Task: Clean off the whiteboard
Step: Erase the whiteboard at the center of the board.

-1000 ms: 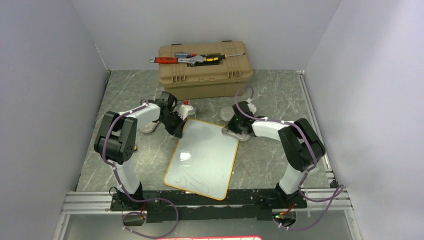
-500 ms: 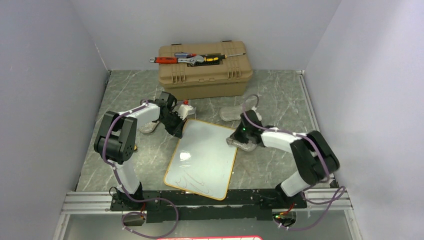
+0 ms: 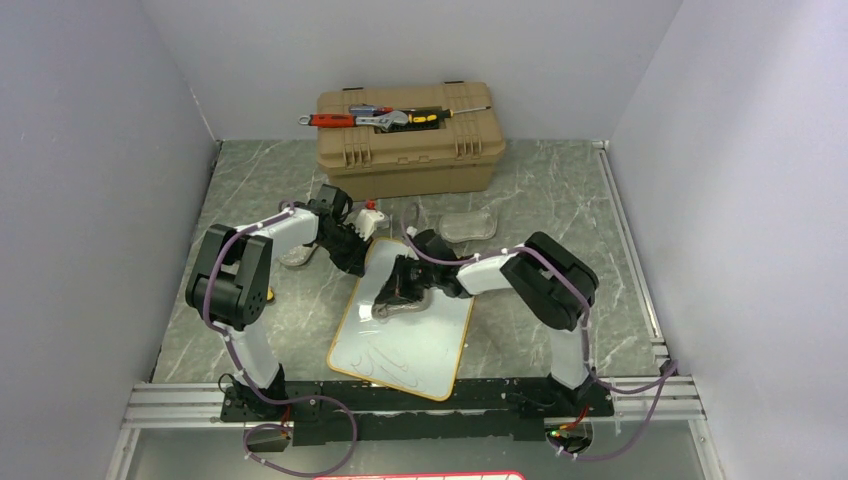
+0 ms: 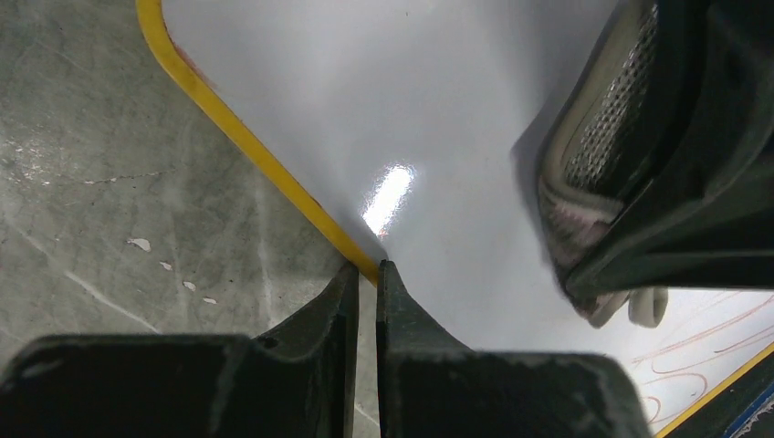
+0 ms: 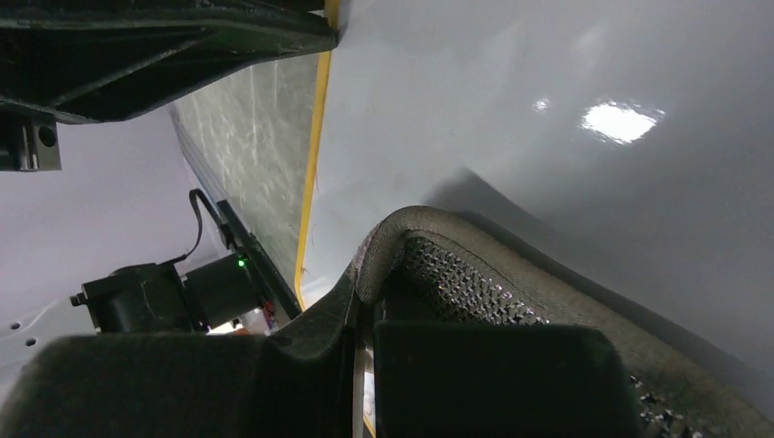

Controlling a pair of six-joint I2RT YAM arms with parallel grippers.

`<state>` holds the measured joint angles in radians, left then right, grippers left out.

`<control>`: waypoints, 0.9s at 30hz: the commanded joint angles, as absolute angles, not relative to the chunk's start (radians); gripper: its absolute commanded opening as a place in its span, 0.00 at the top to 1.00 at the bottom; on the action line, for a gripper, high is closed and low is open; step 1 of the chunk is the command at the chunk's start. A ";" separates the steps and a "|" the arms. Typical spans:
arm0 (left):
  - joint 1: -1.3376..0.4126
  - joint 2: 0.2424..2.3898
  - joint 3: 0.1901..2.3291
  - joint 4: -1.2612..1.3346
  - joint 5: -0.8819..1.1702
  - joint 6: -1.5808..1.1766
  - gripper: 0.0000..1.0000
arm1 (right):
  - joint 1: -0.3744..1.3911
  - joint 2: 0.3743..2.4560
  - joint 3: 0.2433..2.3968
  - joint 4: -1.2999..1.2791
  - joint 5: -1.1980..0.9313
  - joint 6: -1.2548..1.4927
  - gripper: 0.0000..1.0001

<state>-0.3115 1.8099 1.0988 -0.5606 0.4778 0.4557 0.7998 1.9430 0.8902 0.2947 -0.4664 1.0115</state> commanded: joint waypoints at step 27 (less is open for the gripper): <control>-0.310 1.891 1.048 -0.671 0.390 0.504 0.91 | 0.938 1.907 0.698 0.161 -0.307 0.994 1.00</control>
